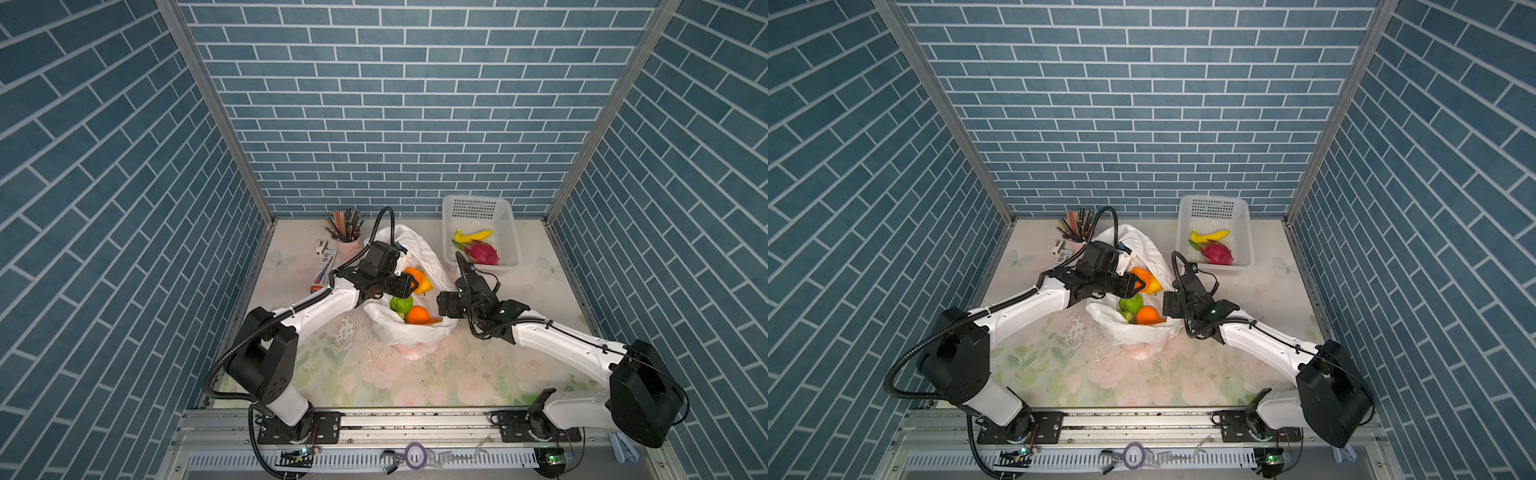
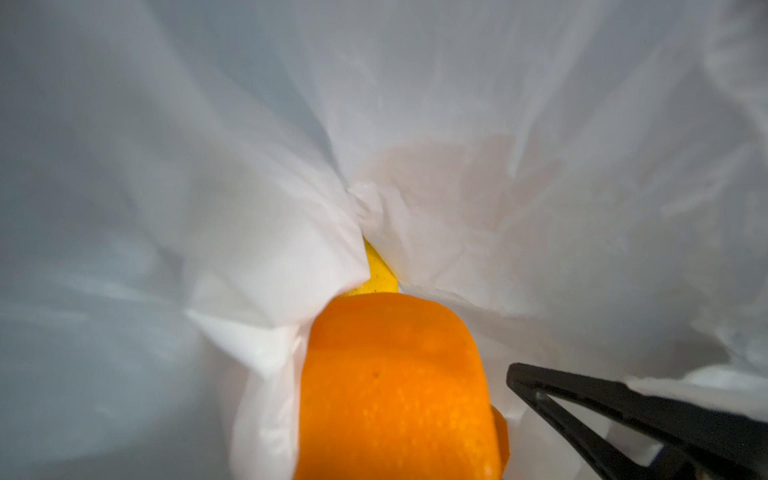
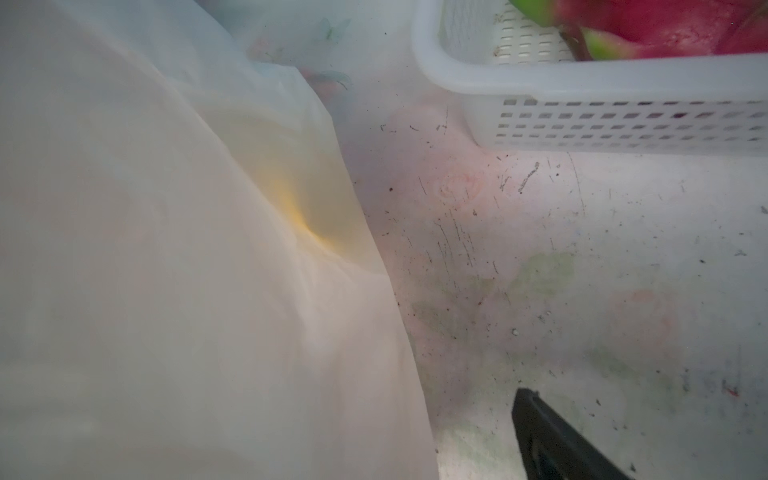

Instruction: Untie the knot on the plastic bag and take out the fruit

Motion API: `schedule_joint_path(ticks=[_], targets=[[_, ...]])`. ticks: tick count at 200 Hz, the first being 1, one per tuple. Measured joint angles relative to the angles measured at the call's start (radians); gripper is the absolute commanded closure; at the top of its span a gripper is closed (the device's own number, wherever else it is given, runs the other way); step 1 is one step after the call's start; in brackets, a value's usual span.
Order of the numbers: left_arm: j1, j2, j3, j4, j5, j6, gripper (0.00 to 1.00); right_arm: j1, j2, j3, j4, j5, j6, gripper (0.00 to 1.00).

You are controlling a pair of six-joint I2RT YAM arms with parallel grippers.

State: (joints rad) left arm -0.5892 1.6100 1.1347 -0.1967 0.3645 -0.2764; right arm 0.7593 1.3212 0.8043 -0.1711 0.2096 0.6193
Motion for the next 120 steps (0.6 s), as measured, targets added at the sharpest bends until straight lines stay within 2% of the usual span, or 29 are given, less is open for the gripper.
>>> schedule_joint_path(ticks=[72, 120], targets=[[0.017, 0.000, -0.002, 0.031, 0.059, -0.044, 0.70, 0.002, -0.266, -0.060, 0.180, -0.051, -0.167, 0.09], [0.022, 0.000, -0.002, 0.039, 0.064, -0.054, 0.71, 0.005, -0.278, -0.059, 0.301, -0.174, -0.286, 0.13]])
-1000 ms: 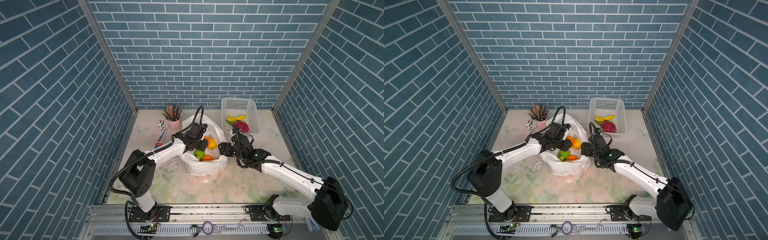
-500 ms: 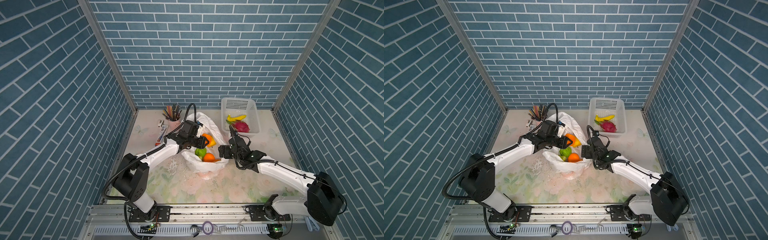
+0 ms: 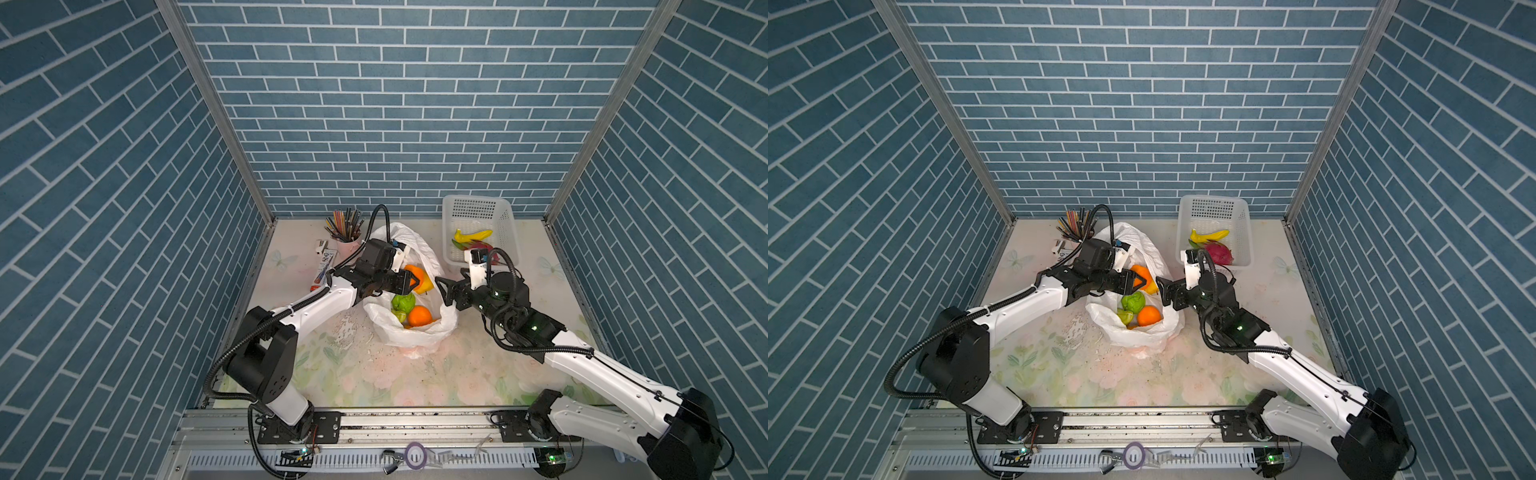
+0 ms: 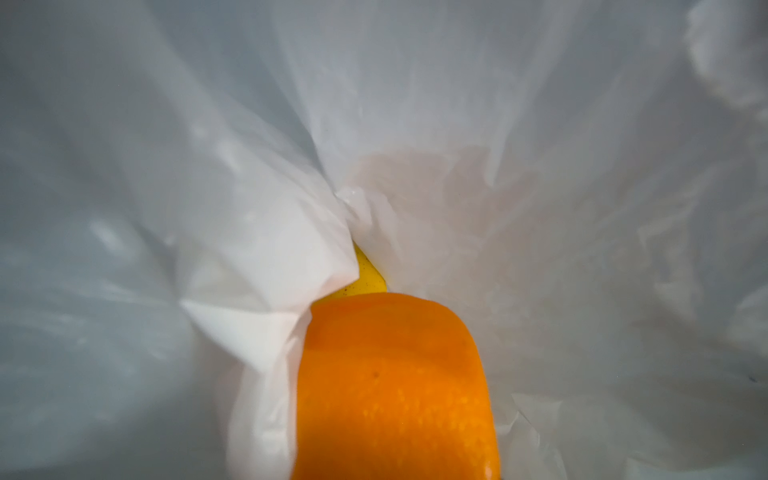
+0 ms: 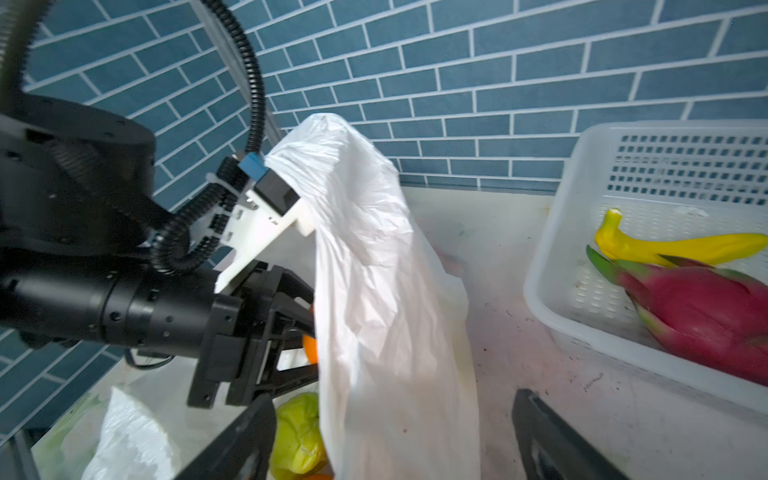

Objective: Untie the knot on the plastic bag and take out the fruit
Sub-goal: 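Reach the right gripper into the bag and close on the orange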

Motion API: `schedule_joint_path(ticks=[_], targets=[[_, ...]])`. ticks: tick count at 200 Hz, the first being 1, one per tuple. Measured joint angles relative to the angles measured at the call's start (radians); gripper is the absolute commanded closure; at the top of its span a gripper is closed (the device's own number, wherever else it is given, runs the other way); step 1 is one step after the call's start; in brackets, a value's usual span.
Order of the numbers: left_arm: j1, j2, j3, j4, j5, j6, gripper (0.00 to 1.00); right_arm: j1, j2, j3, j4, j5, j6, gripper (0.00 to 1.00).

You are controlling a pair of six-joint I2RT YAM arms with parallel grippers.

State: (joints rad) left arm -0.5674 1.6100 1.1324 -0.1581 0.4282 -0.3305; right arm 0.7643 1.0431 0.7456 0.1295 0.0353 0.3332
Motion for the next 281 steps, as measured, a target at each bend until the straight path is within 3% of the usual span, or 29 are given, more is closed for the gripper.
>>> schedule_joint_path(ticks=[47, 99, 161, 201, 281], targets=[[0.002, 0.000, 0.000, -0.001, -0.005, -0.014, 0.73, 0.045, 0.025, 0.000, 0.112, -0.177, -0.117, 0.18], [0.012, 0.000, -0.002, 0.002, 0.023, -0.022, 0.73, 0.077, 0.111, -0.003, 0.171, -0.315, -0.360, 0.17], [0.019, 0.000, -0.002, 0.008, 0.087, -0.034, 0.73, 0.069, 0.279, -0.003, 0.184, -0.305, -0.558, 0.10], [0.025, -0.002, -0.011, 0.014, 0.115, -0.033, 0.73, -0.006, 0.307, -0.003, 0.216, -0.305, -0.625, 0.02], [0.033, -0.010, -0.021, 0.014, 0.175, -0.010, 0.73, -0.050, 0.354, -0.010, 0.284, -0.325, -0.765, 0.02]])
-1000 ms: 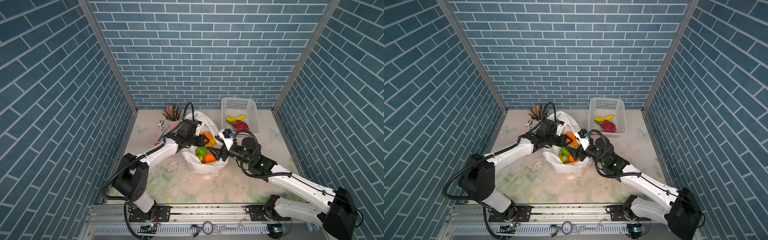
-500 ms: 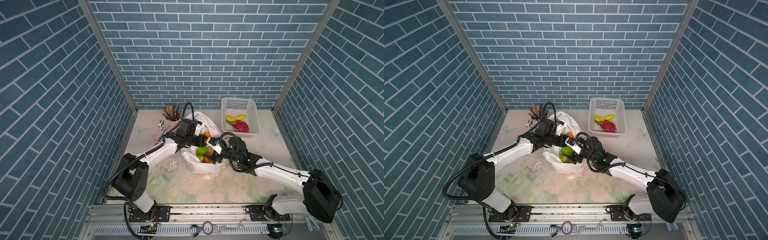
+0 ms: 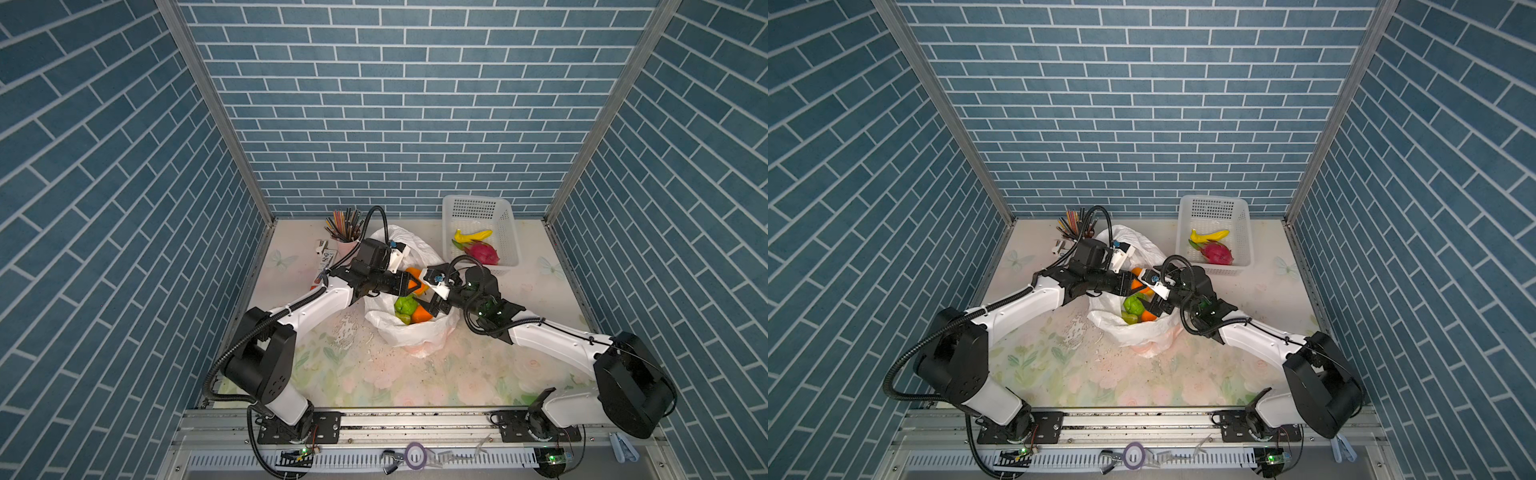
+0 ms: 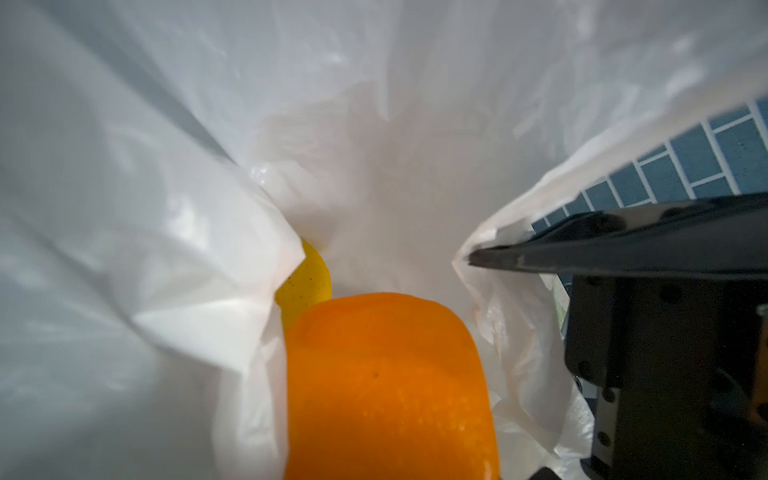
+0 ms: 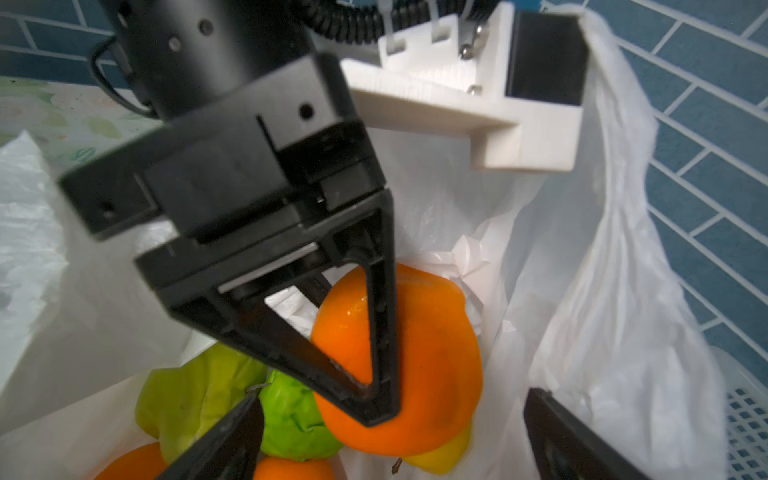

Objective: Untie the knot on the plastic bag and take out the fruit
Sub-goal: 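Reach the right gripper into the bag and close on the orange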

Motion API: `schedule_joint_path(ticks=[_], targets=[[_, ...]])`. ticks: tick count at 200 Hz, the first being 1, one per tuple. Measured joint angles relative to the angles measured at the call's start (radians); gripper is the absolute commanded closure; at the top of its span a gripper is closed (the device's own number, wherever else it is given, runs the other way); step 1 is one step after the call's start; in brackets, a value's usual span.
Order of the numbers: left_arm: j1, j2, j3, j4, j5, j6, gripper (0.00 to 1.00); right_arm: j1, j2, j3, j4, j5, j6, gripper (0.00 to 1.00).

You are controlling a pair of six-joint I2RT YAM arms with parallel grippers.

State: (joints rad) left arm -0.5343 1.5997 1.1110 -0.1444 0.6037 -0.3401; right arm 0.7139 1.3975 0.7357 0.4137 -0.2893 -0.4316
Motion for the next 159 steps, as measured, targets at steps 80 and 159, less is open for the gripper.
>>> schedule_joint_path(ticks=[80, 159], targets=[[0.001, -0.001, -0.006, -0.001, 0.031, 0.013, 0.74, -0.007, 0.076, 0.032, 0.038, -0.076, -0.037, 0.19], [0.005, -0.013, -0.007, -0.009, 0.037, 0.019, 0.38, -0.008, 0.099, 0.050, 0.068, -0.082, -0.043, 0.37]])
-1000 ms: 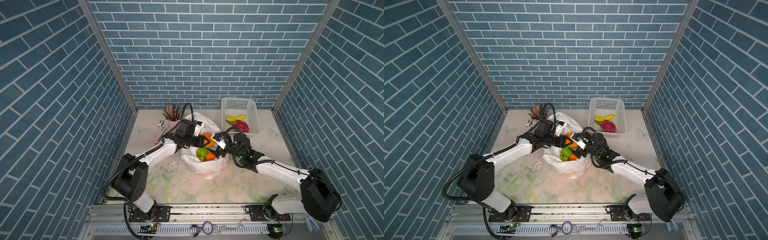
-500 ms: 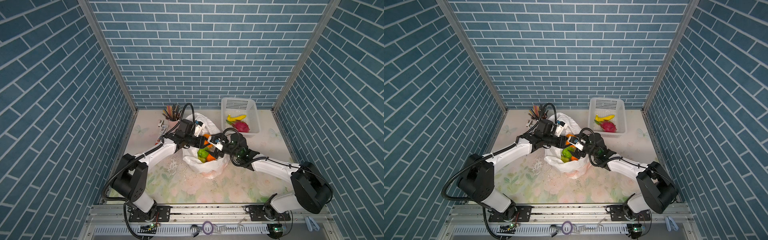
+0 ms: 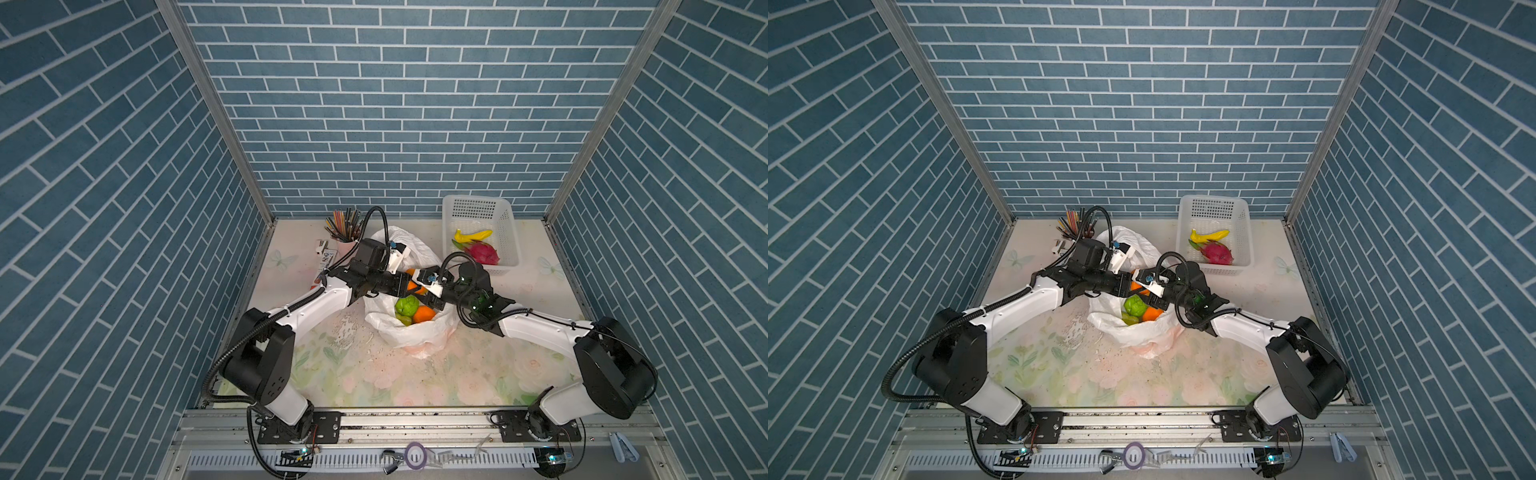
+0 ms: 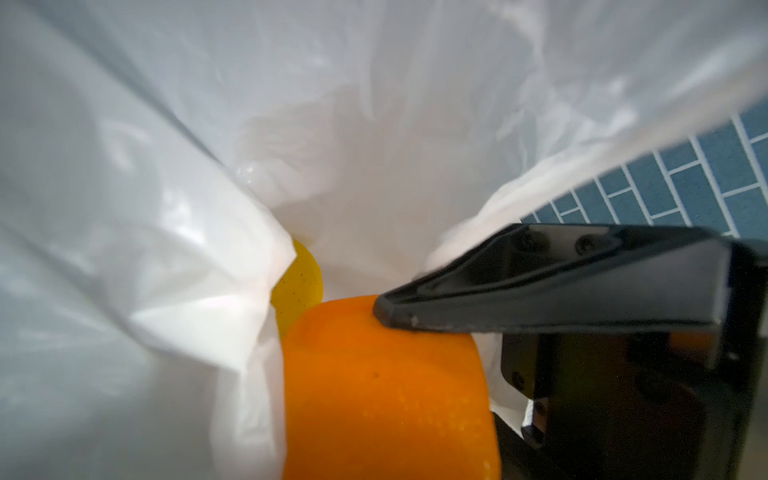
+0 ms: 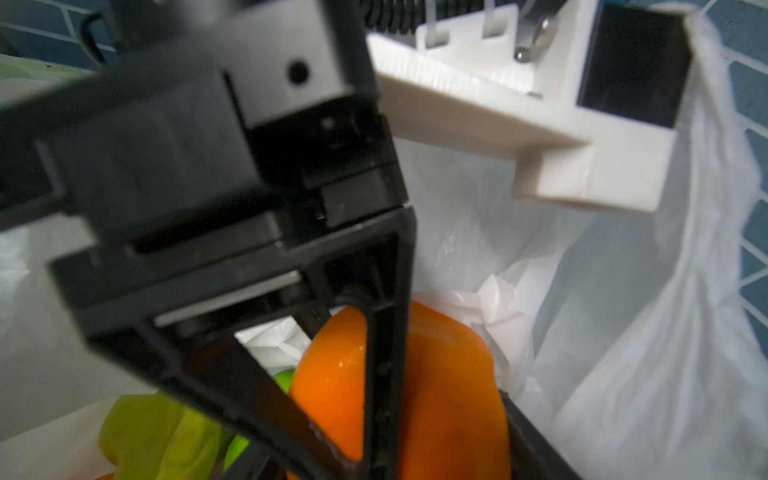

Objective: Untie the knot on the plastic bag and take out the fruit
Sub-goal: 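Reach the right gripper into the bag and close on the orange, then lift the orange out with the right gripper and carry it to the basket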

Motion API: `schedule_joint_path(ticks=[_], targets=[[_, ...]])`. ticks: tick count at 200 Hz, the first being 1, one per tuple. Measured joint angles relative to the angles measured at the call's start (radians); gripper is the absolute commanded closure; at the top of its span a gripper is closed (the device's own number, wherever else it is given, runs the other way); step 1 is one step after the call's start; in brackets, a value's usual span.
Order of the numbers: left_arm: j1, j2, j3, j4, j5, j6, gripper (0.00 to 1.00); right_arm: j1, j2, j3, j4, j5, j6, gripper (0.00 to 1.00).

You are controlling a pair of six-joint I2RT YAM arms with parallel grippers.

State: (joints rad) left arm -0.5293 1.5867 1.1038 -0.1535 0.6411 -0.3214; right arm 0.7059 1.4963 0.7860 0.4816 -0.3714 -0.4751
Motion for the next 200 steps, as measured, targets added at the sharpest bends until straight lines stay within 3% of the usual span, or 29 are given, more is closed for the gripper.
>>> schedule_joint_path(ticks=[28, 72, 144, 200], targets=[[0.000, -0.019, -0.002, 0.002, -0.010, 0.005, 0.24, 0.001, 0.000, -0.007, 0.011, 0.007, 0.008, 0.38], [0.000, -0.050, -0.005, -0.021, -0.055, 0.021, 0.15, 0.000, 0.000, -0.032, 0.015, 0.020, 0.008, 0.39], [0.029, -0.157, -0.027, -0.076, -0.191, 0.023, 0.14, 0.000, -0.050, -0.082, 0.034, 0.005, 0.034, 0.40], [0.035, -0.214, -0.027, -0.089, -0.246, 0.057, 0.14, 0.000, -0.156, -0.109, 0.008, -0.083, 0.096, 0.41]])
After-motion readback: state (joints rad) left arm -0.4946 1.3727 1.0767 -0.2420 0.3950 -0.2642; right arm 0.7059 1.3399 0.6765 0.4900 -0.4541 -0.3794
